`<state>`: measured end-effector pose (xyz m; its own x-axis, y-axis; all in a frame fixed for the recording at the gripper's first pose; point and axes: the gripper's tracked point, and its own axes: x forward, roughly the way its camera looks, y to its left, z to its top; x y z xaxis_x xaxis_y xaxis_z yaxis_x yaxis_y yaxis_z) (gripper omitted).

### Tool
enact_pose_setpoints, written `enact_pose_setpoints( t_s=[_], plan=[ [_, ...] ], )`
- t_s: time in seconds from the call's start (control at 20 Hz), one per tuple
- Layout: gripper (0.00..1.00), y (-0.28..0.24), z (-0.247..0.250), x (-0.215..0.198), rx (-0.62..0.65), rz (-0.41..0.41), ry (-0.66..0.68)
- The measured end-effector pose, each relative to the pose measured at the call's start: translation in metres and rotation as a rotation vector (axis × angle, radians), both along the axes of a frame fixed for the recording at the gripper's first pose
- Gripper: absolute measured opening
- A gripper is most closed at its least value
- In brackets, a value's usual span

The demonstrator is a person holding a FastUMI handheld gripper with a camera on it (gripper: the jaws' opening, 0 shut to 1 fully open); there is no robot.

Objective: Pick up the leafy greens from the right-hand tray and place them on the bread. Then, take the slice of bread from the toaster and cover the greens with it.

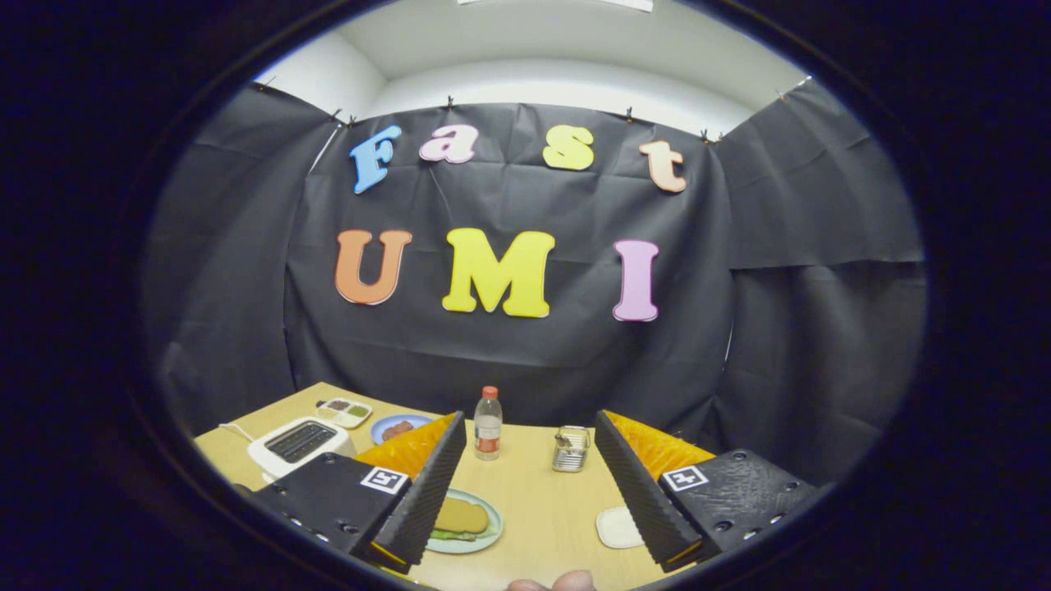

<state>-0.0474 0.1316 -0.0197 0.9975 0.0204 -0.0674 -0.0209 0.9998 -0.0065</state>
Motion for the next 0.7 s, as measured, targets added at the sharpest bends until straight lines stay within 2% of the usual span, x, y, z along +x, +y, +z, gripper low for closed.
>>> enact_pose_setpoints(
  t_s=[0.25,0.45,0.7],
  plan=[
    [0.95,0.06,0.029,-0.044,0.055,-0.004,-0.016],
    [0.96,0.088,0.061,-0.058,-0.009,-0.014,-0.053],
    [0.96,0.118,0.073,-0.068,-0.039,0.025,-0.059]
  ],
)
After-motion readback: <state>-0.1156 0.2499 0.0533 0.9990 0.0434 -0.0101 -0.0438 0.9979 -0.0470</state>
